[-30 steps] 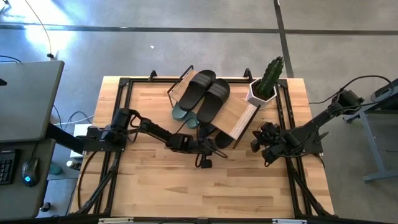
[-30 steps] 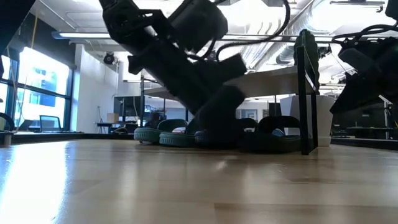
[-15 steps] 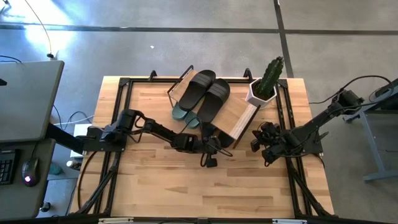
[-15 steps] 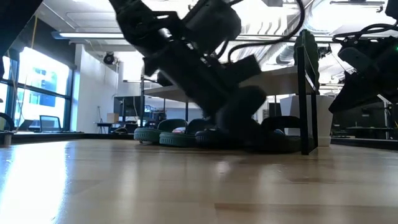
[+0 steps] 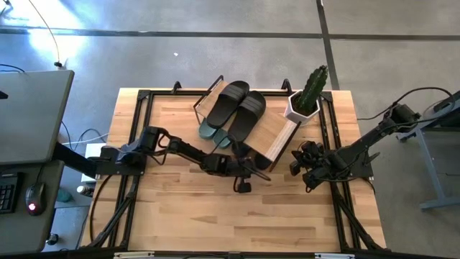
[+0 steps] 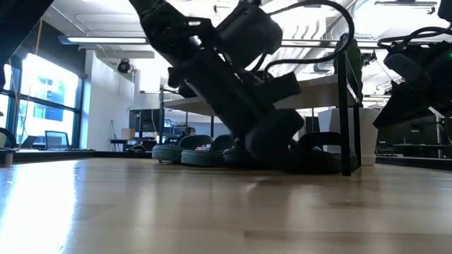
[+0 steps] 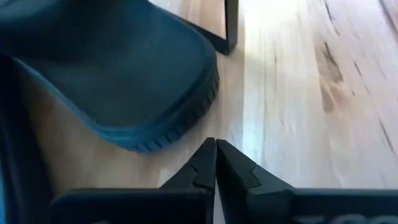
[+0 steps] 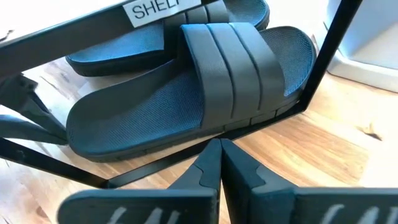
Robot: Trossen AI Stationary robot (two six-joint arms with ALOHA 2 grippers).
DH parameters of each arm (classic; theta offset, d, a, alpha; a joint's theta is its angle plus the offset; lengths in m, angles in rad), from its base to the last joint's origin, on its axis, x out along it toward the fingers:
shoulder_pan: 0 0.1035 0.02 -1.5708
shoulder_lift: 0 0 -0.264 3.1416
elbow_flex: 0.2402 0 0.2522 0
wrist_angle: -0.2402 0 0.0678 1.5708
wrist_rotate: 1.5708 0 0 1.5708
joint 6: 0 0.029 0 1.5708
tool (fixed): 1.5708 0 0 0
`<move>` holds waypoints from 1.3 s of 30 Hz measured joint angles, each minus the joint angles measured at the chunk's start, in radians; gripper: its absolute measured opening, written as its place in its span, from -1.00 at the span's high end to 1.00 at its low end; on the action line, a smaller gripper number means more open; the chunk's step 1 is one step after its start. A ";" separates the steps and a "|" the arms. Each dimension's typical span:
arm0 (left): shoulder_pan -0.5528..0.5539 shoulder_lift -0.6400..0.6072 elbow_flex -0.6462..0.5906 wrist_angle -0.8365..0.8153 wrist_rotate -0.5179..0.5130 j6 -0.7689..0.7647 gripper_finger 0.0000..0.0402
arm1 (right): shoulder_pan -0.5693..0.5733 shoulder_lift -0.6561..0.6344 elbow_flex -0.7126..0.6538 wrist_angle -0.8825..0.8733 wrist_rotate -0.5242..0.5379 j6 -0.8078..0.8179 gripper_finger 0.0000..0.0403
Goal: Pick and place slides into the shelf
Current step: Adjust the black slides under the shelf
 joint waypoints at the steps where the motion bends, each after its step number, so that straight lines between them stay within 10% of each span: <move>1: -0.003 -0.009 0.000 -0.025 0.003 -0.003 1.00 | 0.000 0.000 0.000 0.001 0.000 0.000 1.00; 13: -0.012 -0.162 -0.063 -0.380 -0.096 -0.141 1.00 | 0.000 0.000 0.000 -0.003 -0.002 0.000 1.00; 22: 0.042 -0.293 -0.300 -0.091 -0.116 -0.241 1.00 | 0.026 0.000 0.000 -0.001 0.024 0.000 1.00; 39: 0.042 -0.287 -0.303 -0.195 -0.274 -0.332 1.00 | 0.026 -0.001 0.000 0.009 0.010 0.005 1.00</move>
